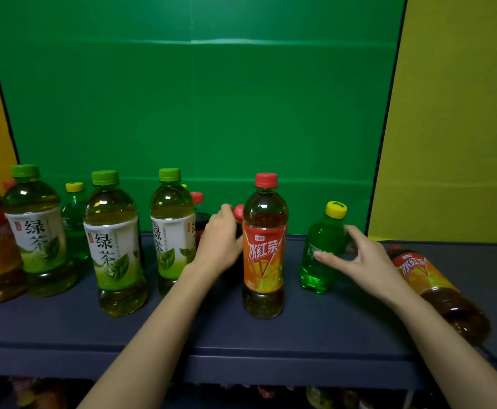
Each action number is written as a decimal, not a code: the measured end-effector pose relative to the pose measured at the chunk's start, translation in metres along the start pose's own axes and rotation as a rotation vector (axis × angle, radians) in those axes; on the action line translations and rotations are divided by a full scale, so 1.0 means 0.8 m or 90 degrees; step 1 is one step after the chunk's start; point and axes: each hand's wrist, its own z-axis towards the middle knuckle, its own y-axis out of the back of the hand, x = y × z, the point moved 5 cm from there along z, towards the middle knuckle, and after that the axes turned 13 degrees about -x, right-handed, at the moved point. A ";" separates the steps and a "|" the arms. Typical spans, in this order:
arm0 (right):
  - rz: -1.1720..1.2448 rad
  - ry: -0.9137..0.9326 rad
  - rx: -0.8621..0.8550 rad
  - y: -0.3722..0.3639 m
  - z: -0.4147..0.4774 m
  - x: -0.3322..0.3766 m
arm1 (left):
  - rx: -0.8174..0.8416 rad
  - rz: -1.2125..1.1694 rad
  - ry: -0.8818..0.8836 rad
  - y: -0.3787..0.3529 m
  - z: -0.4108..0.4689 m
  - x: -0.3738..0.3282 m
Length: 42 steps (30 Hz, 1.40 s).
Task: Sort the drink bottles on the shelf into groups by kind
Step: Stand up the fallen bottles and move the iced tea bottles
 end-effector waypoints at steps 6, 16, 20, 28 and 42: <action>-0.048 -0.024 -0.050 -0.004 0.004 -0.004 | -0.011 -0.039 0.134 -0.009 0.016 0.001; -0.056 -0.025 -0.066 -0.017 0.002 -0.011 | -0.005 -0.042 0.172 -0.026 0.019 0.005; -0.062 -0.029 -0.071 -0.021 -0.003 -0.013 | -0.021 -0.017 0.141 -0.033 0.020 0.006; -0.120 -0.015 -0.033 -0.016 -0.010 -0.001 | -0.017 -0.090 0.167 -0.042 0.019 0.006; -0.247 0.025 -0.107 0.123 -0.004 0.023 | -0.122 -0.265 0.167 0.014 -0.041 0.001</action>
